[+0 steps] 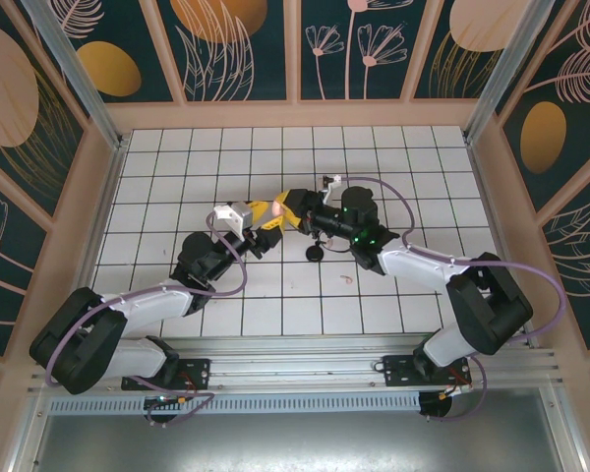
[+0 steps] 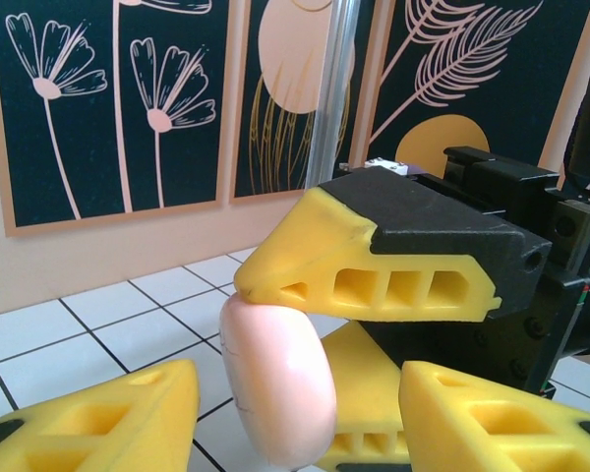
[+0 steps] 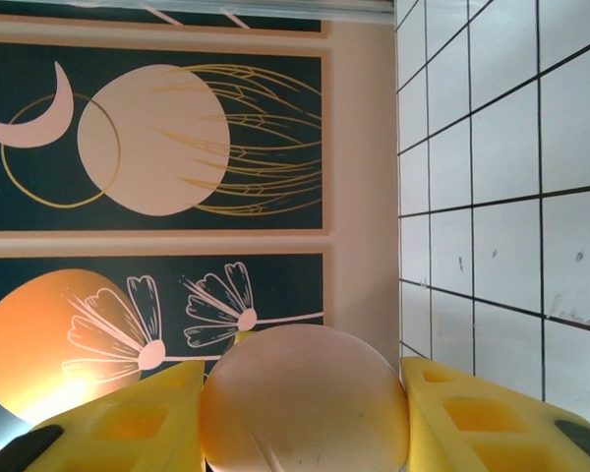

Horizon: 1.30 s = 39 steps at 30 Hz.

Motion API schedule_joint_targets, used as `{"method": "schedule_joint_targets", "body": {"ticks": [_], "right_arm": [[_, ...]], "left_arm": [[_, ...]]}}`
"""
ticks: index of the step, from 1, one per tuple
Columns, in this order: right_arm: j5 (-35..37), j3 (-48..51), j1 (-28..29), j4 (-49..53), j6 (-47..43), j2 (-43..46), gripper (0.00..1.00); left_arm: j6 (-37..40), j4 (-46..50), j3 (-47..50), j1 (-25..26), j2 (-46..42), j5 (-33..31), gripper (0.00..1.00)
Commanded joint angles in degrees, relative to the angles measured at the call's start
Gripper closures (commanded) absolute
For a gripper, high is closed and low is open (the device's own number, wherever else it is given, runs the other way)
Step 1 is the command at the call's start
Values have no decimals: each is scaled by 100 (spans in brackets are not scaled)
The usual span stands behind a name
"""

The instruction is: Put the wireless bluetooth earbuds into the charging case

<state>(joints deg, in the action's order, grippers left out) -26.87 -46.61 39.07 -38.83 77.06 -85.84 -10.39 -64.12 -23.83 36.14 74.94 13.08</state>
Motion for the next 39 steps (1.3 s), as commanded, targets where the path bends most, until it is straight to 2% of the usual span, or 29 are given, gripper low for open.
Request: {"method": "schedule_joint_targets", "body": {"ticks": [1,3,7,10,13,18,21,28,32,39], "right_arm": [[60,-251,100,-234,-28,-123,57],[35,-277,125,-251,-23,-155,57],[32,-288,136,-263,-31,-164,57],[68,-269,136,-244,-55,-125,57],[100,-254,137,-201,-126,-72,56],[357,-113,43,189,-732,350,38],[478,-59,-165,824,-1533,782,34],[321,-114,-734,1965,-3567,1554,34],[272,-390,-736,2735,-4998,1783,34],[-90,-919,-736,3788,-7395,1855,35]], "left_arm": [[47,-244,-157,44,12,103,47],[29,-246,-165,47,22,91,52],[-7,-181,-185,47,21,98,68],[-8,-44,-197,42,-11,156,75],[-6,38,-192,43,-52,231,76],[160,374,-179,43,-191,280,77],[398,957,-284,44,-361,392,77],[970,1965,-425,44,-828,719,77],[1372,2687,-710,42,-875,1081,77],[1885,3220,-947,42,-867,1481,77]]}}
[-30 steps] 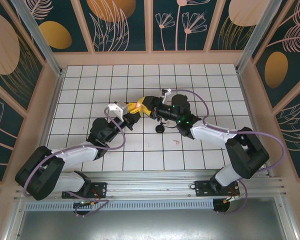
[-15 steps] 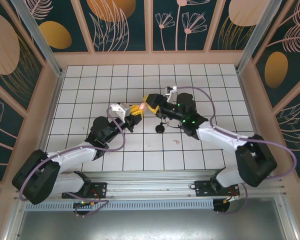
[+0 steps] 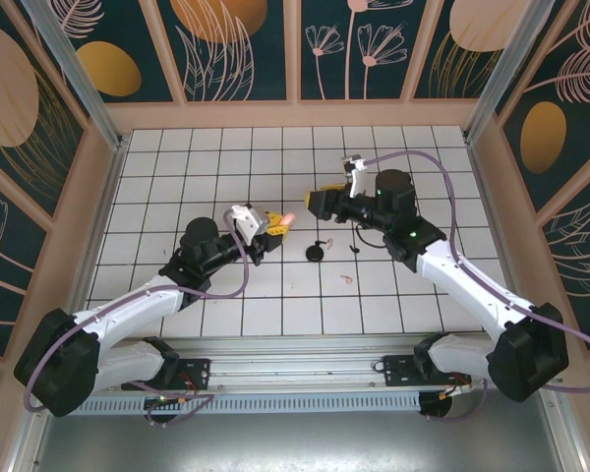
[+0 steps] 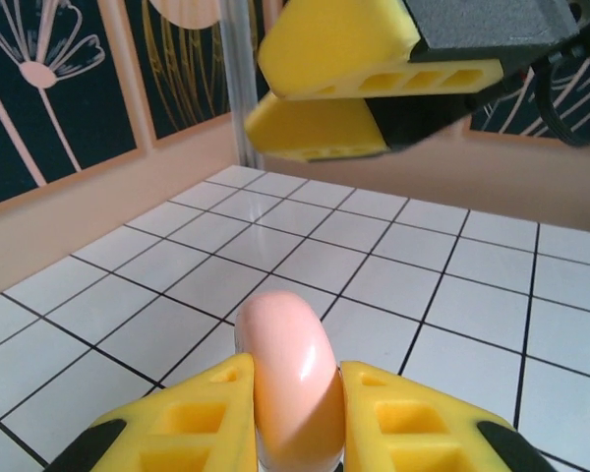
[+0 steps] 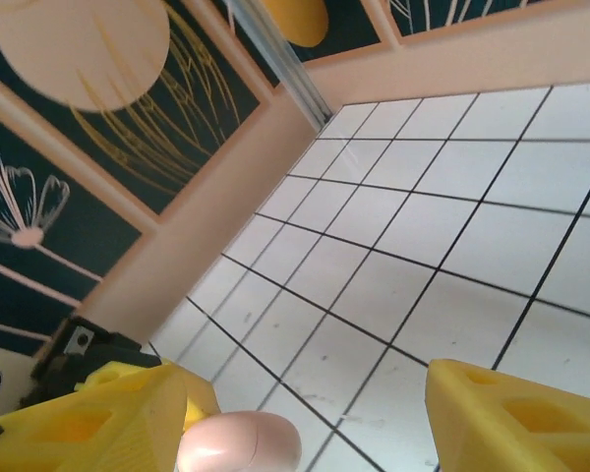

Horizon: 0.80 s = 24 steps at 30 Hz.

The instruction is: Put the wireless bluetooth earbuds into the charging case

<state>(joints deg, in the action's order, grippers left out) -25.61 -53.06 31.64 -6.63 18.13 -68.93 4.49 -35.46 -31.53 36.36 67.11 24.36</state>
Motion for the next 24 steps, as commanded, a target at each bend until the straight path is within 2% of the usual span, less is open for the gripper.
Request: {"method": "schedule_joint_targets", "body": {"ticks": [1,8,14,19,24], "right_arm": [[-289,-337,5,674,-1810,178,35],[-1023,-620,7,1280,-3803,158,39],[-1342,-863,4,2034,-5395,130,41],[-1390,-1118,0,2831,-6785,-5,45],[-1208,-1649,8,3649,-7537,-416,47]], "left_arm": [[447,392,-190,23,-84,419,77],[704,569,-171,21,-66,573,78],[940,739,-213,24,-67,614,78],[1119,854,-240,24,-47,671,79],[1282,972,-268,20,-35,704,79]]}}
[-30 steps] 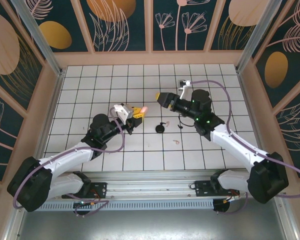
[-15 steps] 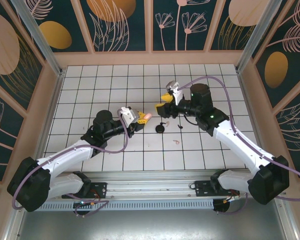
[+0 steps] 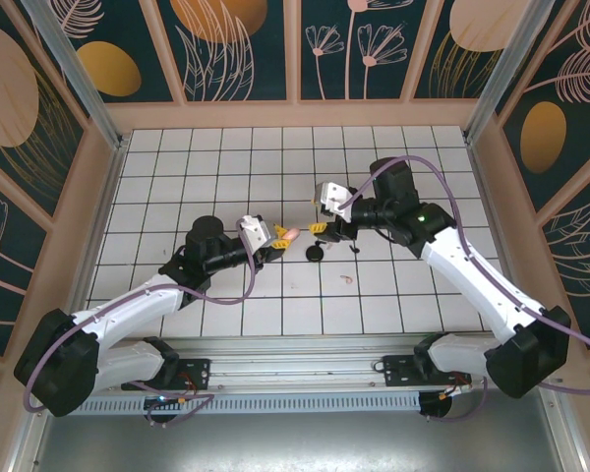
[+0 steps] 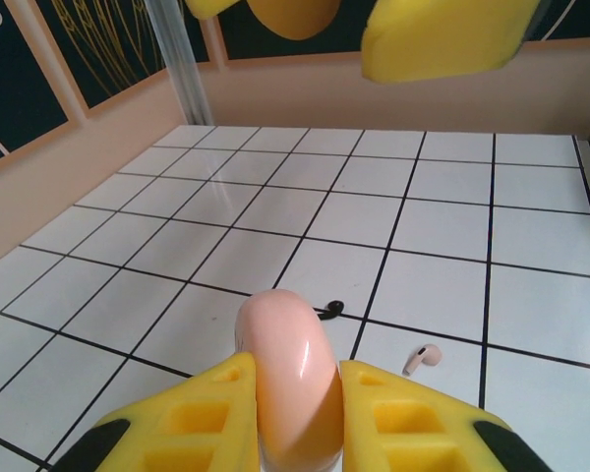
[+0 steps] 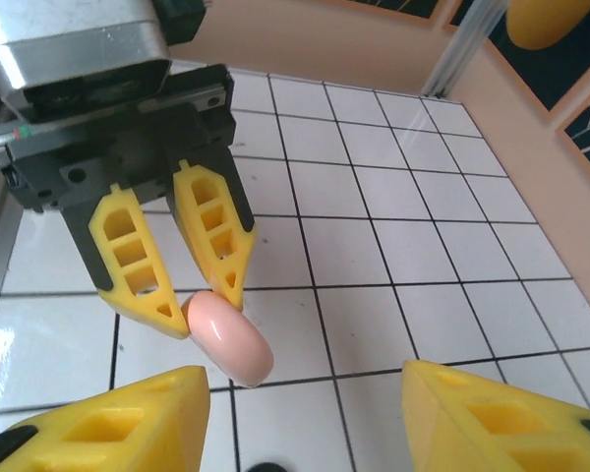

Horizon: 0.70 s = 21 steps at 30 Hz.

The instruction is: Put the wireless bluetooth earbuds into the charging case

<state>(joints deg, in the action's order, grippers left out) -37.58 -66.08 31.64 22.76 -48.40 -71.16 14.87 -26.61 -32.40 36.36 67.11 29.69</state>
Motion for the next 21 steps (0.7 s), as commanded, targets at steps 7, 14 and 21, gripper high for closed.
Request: {"method": "schedule_joint_targets", "body": {"ticks": [7,14,21], "right_arm": [[409,-872,142,1510,-1742,-732,47],[471,-1334,226,1990,-2126,-1174,47],[471,-1645,242,2241,-2362,-1414,48]], "left_arm": [[471,206,-194,20,-35,249,79],[626,298,-211,21,-21,229,79],[693,300,-223,23,38,274,79]]}}
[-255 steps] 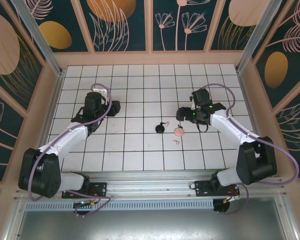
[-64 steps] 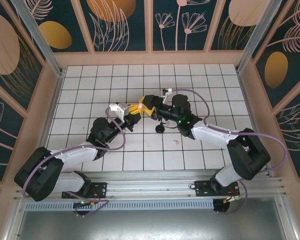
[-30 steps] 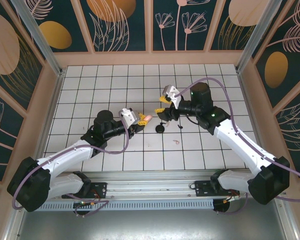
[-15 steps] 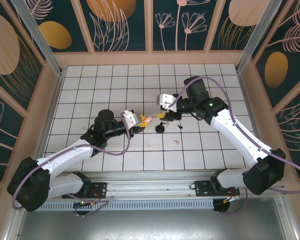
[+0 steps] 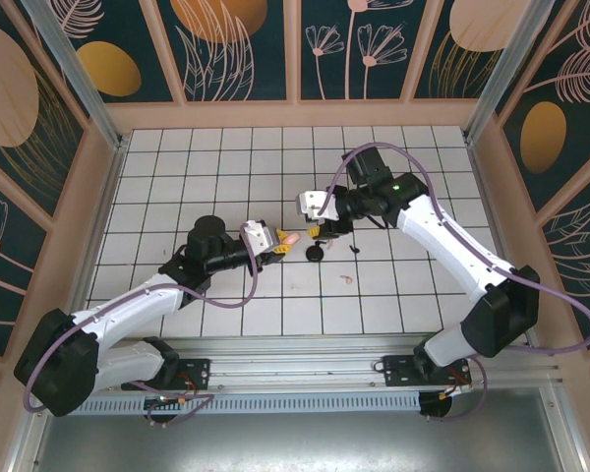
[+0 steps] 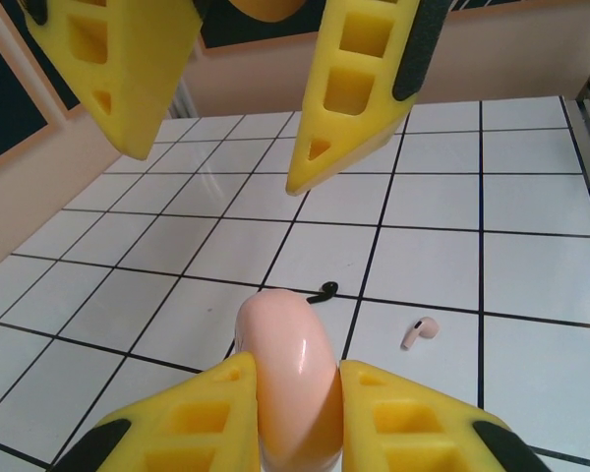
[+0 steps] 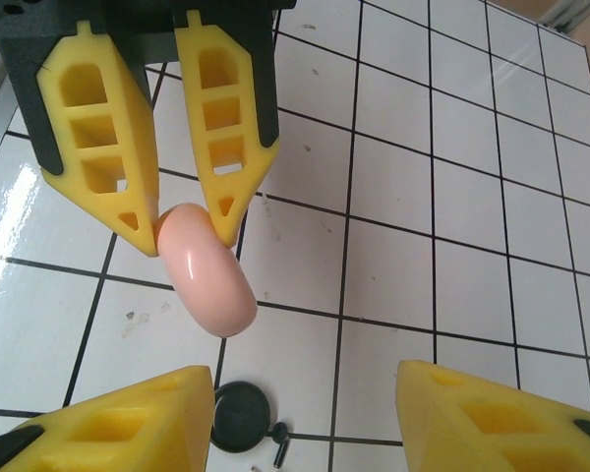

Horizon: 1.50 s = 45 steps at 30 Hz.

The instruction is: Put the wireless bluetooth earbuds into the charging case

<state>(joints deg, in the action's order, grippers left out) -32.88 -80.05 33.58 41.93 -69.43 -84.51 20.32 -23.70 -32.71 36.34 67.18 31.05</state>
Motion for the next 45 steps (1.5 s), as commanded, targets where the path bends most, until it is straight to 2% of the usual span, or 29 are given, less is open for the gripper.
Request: {"method": "schedule_joint_targets", "body": {"ticks": [1,18,25,29,35,45], "right_arm": [[1,-281,52,337,-287,-100,48],[-319,-1097,197,837,-716,-710,48],[-525,-1098,280,1179,-713,-831,48],[-436,-931,305,1192,-733,-747,49],[-20,-393,387,529,-859,-439,49],[205,-279,534,422,-945,-512,51]], "left_arm": [[157,13,-194,27,27,156,80],[223,10,-170,23,-109,288,80],[183,-36,-176,23,-142,331,80],[131,-103,-168,30,-144,374,80],[84,-143,-165,23,-130,442,81],[32,-184,-183,23,-174,451,80]]}}
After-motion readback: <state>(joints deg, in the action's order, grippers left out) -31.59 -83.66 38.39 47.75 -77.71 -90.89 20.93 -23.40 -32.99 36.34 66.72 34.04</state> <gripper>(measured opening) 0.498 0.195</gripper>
